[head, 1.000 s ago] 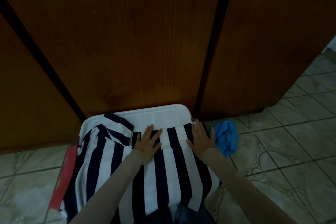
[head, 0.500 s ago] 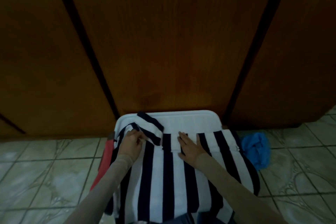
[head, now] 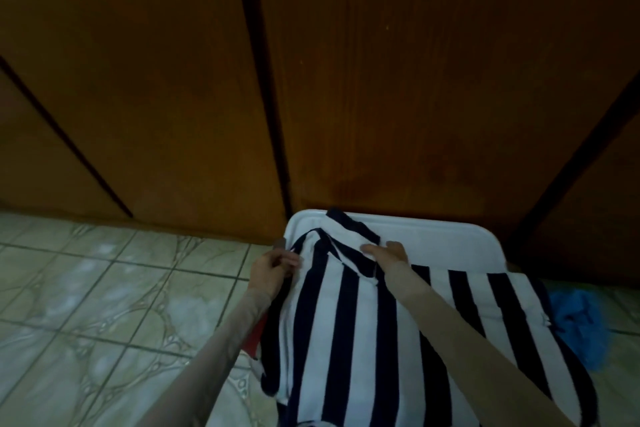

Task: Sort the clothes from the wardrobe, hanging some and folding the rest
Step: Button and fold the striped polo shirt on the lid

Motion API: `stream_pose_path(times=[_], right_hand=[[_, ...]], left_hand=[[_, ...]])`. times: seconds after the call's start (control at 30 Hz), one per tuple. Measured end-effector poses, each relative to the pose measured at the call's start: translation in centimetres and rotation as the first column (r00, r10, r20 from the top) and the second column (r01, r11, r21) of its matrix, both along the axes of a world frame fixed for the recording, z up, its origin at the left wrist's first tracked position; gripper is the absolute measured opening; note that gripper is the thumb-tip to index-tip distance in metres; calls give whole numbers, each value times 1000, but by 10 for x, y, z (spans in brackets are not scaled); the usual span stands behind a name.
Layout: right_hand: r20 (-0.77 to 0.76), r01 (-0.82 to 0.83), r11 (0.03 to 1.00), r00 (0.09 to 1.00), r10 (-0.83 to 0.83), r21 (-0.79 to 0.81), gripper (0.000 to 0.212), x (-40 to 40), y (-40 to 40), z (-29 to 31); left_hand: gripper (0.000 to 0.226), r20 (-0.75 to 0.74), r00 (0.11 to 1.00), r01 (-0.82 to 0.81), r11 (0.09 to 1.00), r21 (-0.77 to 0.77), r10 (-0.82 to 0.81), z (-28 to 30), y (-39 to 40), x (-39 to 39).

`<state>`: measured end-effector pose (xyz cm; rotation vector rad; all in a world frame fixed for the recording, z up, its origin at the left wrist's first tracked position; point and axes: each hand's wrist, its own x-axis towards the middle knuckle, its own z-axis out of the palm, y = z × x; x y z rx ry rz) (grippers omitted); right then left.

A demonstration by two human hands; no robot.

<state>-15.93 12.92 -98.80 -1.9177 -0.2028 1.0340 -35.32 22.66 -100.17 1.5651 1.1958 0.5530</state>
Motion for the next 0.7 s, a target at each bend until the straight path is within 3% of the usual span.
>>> stream_pose_path(times=[0.13, 0.27, 0.33, 0.43, 0.57, 0.6, 0.7], right_hand=[[-73, 10, 998, 997, -6, 65, 38, -1, 4, 14], [-98, -200, 937, 967, 236, 286, 27, -8, -4, 15], [-42, -418, 853, 891, 452, 311, 25, -11, -15, 14], [33, -738, 656, 668, 744, 156, 32, -13, -30, 9], [24, -892, 427, 435, 900, 147, 36, -17, -42, -4], [44, -896, 417, 428, 903, 153, 35, -18, -44, -5], [124, -850, 500, 521, 845, 166, 37, -21, -47, -10]], left_hand=[[34, 116, 989, -62, 974, -216, 88, 2, 8, -5], [30, 130, 987, -49, 940, -337, 98, 3, 15, -4], [39, 144, 984, -33, 906, -423, 103, 8, 18, -2], [52, 108, 980, -93, 860, -502, 169, 16, 18, 3], [47, -25, 994, -104, 897, -429, 104, 17, 16, 9], [43, -76, 996, -78, 930, -359, 54, 14, 16, 9], [22, -242, 970, -32, 992, -123, 1, 4, 11, 11]])
